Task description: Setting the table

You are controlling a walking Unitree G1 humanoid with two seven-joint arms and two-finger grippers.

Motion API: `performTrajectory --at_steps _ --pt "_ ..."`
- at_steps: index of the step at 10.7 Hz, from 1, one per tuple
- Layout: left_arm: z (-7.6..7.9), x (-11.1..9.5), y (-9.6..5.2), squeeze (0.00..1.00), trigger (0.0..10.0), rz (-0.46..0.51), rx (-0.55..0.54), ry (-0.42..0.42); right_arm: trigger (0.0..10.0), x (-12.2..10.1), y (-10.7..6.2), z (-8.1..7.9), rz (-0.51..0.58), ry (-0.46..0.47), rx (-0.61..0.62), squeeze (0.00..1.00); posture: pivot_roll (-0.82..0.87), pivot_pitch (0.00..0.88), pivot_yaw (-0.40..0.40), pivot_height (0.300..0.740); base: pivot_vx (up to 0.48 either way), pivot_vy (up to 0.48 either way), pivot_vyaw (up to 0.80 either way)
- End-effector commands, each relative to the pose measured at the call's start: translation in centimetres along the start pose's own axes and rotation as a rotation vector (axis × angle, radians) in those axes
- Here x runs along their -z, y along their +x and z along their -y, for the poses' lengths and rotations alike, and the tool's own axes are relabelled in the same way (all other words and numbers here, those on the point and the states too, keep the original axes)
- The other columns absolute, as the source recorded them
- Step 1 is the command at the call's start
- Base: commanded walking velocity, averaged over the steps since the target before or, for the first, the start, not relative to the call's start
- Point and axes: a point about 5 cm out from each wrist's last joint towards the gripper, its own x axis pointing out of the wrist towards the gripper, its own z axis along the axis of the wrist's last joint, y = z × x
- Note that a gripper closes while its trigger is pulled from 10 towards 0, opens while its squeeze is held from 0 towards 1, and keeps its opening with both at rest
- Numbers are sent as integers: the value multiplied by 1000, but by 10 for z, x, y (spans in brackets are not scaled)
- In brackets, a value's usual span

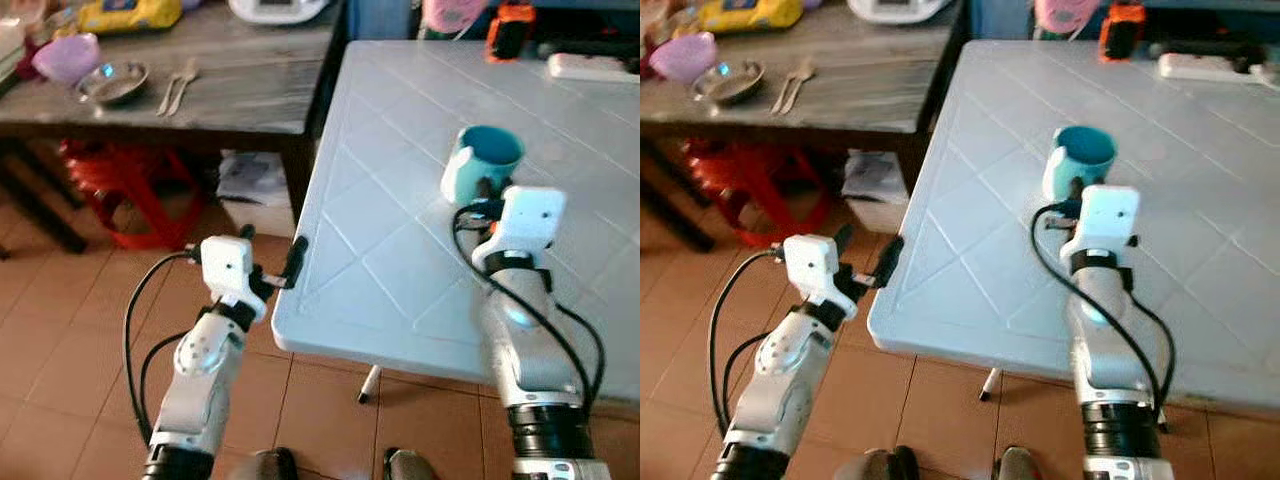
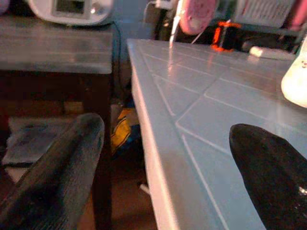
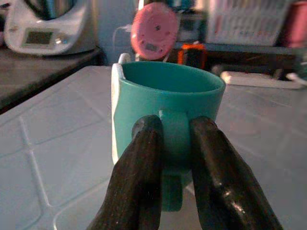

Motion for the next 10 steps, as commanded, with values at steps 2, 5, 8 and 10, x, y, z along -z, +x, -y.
performTrajectory --at_steps 2,5,8,10 --pt "-4 2 -2 0 10000 -4 -1 25 10000 -11 0 -7 34 6 -25 0 -132 143 79 740 0 467 -272" --pt "0 4 0 0 10000 -1 -3 19 10000 -12 1 -10 45 -6 -43 0 -129 139 77 740 0 480 0" --pt "1 6 -1 0 10000 -1 5 19 10000 -13 0 -10 49 -13 -42 0 -132 140 80 740 0 480 0" --pt "0 7 -1 0 10000 2 4 20 10000 -13 -1 -9 51 -18 -42 0 -130 138 77 740 0 480 0"
